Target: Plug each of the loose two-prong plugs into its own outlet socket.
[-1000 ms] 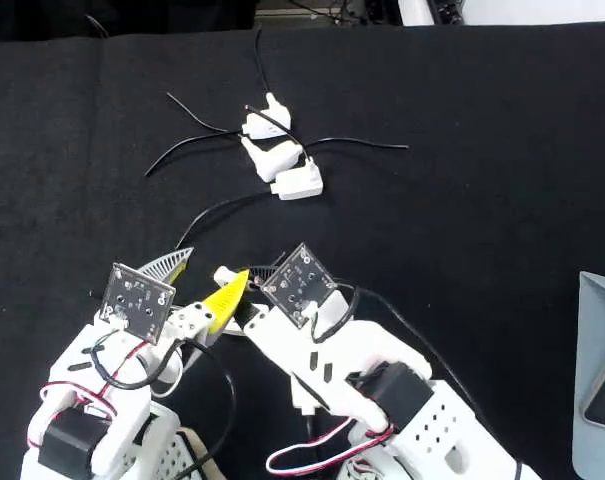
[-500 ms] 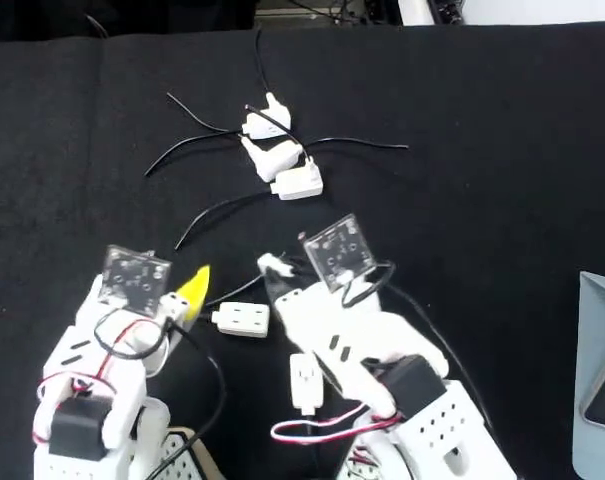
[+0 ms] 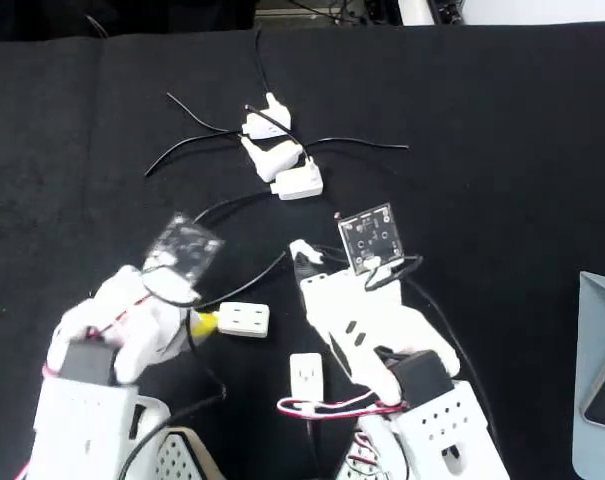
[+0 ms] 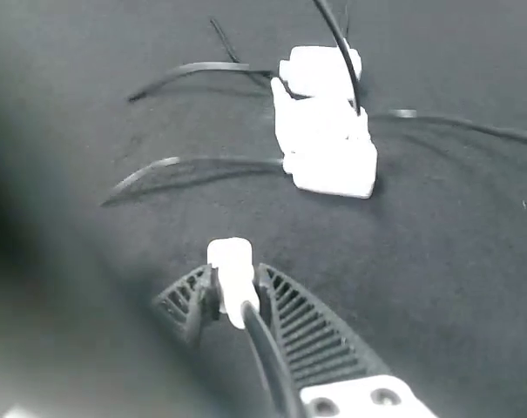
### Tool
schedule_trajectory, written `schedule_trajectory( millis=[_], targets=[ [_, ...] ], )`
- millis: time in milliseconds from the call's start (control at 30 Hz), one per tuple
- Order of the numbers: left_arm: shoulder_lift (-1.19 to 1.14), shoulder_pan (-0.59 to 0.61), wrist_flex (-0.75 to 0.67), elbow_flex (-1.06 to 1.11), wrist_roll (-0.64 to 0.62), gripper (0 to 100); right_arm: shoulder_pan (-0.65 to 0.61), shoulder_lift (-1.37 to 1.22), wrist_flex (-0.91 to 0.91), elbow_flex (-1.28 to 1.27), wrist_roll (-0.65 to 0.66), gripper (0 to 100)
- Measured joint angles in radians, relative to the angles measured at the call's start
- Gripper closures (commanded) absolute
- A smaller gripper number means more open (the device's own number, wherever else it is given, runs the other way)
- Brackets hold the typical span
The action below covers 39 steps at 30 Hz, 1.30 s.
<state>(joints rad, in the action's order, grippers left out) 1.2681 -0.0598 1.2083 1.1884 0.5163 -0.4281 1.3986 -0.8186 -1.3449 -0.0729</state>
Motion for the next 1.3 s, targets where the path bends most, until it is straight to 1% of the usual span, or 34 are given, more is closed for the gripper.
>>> schedule_trajectory(
  millis=[100,233,300,367,533,667,867,933,1033,1200,1300],
  targets=[
    [-0.115,-0.057,-0.002,-0.032,0.078,67,0.015,0.0,0.0,-0.011,0.0,98.6],
    [-0.201,-0.155,-0.002,-0.061,0.169,67,0.037,0.0,0.0,-0.011,0.0,98.6],
    [-0.235,-0.193,-0.003,-0.072,0.192,67,0.04,0.0,0.0,-0.011,0.0,98.6],
    [-0.273,-0.222,-0.043,-0.075,0.201,67,0.043,0.0,0.0,-0.011,0.0,98.6],
    [-0.408,-0.244,-0.153,-0.095,0.207,67,0.043,0.0,0.0,-0.011,0.0,98.6],
    [-0.542,-0.249,-0.235,-0.129,0.209,67,0.043,0.0,0.0,-0.011,-0.028,98.6],
    [-0.72,-0.249,-0.341,-0.146,0.272,67,0.043,0.0,0.0,-0.011,-0.037,98.6],
    [-0.76,-0.249,-0.364,-0.146,0.273,71,0.043,0.0,0.0,-0.011,-0.037,98.6],
    [-0.795,-0.249,-0.393,-0.146,0.273,78,0.043,0.0,0.0,-0.012,-0.037,98.6],
    [-0.802,-0.25,-0.473,-0.144,0.273,87,0.046,0.0,0.0,-0.012,-0.037,98.6],
    [-0.802,-0.267,-0.493,-0.129,0.273,92,0.046,0.0,0.0,-0.012,-0.037,98.6]
  ],
)
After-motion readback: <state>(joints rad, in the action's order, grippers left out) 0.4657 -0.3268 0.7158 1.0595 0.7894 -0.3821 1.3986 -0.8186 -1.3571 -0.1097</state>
